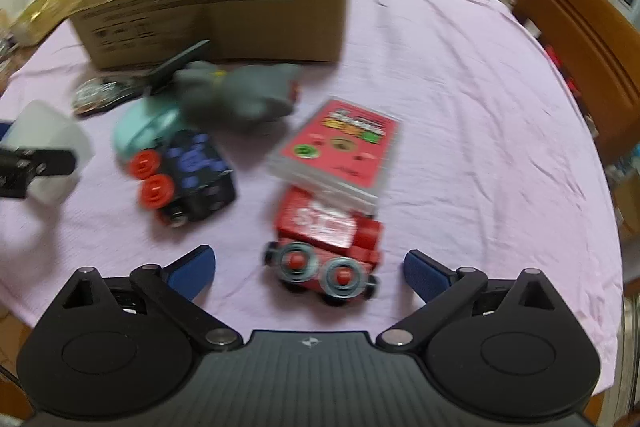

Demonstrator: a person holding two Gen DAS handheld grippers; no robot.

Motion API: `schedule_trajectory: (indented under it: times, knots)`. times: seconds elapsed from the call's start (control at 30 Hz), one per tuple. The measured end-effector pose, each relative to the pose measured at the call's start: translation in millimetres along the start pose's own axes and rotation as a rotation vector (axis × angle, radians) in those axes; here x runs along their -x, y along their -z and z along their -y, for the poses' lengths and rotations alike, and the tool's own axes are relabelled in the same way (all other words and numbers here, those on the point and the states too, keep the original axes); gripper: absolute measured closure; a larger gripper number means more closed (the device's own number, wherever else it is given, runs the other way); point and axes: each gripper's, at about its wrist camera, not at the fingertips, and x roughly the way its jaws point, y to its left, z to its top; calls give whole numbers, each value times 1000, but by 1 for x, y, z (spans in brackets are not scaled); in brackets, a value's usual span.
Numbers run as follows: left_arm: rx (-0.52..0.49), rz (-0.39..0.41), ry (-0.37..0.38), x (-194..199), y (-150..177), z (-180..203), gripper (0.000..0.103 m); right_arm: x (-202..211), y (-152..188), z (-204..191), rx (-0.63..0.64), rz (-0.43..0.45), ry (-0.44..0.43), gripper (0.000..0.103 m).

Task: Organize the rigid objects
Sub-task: 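Grasp the frosted white container with the left tool, then grasp the red S.L toy train with the right tool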

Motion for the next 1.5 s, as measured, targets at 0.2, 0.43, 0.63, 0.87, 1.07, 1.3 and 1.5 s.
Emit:
schedule_trajectory:
  times: [0.2, 0.43, 0.63, 0.87, 1.07, 1.3, 1.5]
  knots:
    - [-5, 4, 1, -1, -2, 0, 14, 3, -4, -6, 23, 17, -29, 9]
    - [-18, -1, 7, 0, -1, 0, 14, 4, -11, -2, 46, 26, -32, 27]
    - [-31, -4, 17, 2, -3, 0, 14, 6, -13, 3, 30, 23, -30, 36]
    - [-51, -20, 13, -2, -6, -1, 14, 6, -13, 2, 30, 24, -11, 42]
    - [-41, -34, 26, -4, -7, -1, 19, 8, -12, 2, 25, 16, -9, 47]
    - [-35, -42, 37, -4, -8, 0, 21, 9, -11, 2, 16, 0, 6, 44]
    - [-38, -49, 39, -5, -8, -1, 21, 11, -8, 1, 13, -10, 2, 46]
